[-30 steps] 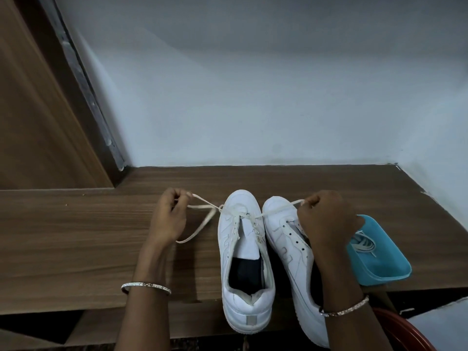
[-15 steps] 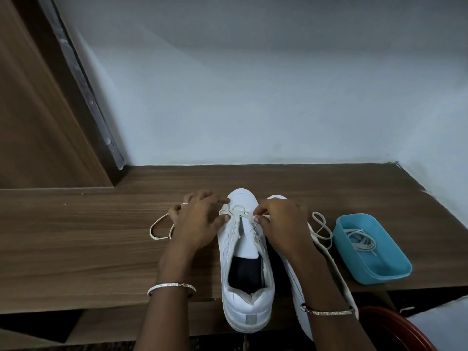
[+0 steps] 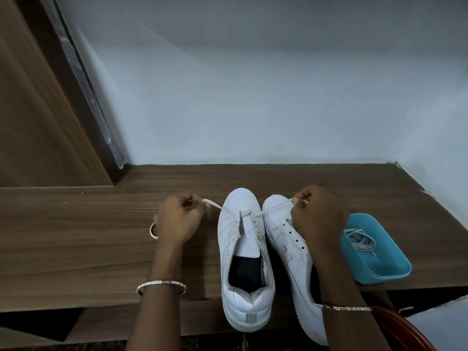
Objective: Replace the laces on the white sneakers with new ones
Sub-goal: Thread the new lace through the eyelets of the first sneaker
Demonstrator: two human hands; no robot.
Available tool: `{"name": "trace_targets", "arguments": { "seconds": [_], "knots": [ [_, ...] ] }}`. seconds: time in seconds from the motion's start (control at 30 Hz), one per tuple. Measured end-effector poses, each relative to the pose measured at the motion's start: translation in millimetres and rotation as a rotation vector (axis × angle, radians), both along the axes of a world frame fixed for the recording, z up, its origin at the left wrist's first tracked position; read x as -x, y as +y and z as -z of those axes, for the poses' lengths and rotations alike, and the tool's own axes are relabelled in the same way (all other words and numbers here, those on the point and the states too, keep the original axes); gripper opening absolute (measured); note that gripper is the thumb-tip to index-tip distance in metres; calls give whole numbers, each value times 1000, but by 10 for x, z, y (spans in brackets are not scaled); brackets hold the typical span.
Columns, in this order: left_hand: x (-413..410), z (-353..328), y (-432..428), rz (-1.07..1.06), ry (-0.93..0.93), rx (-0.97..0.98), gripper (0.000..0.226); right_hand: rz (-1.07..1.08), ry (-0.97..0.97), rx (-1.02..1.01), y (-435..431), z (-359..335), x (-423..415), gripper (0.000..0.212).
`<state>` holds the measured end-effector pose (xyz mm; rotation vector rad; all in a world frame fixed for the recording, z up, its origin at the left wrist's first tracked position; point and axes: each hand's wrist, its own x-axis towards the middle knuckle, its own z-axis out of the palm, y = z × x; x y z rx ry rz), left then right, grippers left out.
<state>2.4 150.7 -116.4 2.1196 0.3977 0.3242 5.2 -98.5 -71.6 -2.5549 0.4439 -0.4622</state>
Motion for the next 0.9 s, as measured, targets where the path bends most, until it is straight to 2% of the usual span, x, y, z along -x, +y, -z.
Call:
{"name": "trace_targets", "arguments": {
  "seconds": [0.13, 0.23, 0.37, 0.5, 0.67, 0.9],
  "knots": [
    [41, -36, 68, -79, 11, 207, 3, 82, 6, -53, -126, 10, -13, 8],
    [40, -44, 20, -86, 2, 236, 13, 9, 49, -44, -75, 5, -20, 13],
    [14, -71, -26, 38, 29, 76, 23, -278, 107, 5, -13, 35, -35, 24],
    [23, -71, -171, 280, 39, -183, 25, -493, 160, 87, 110, 100, -30, 19],
    [-73, 77, -208, 371, -3, -344, 12, -486, 124, 97, 245, 205, -23, 4],
    [-52, 91, -267, 317, -19, -392, 9, -412, 86, 131, 284, 286, -8, 6]
  ]
}}
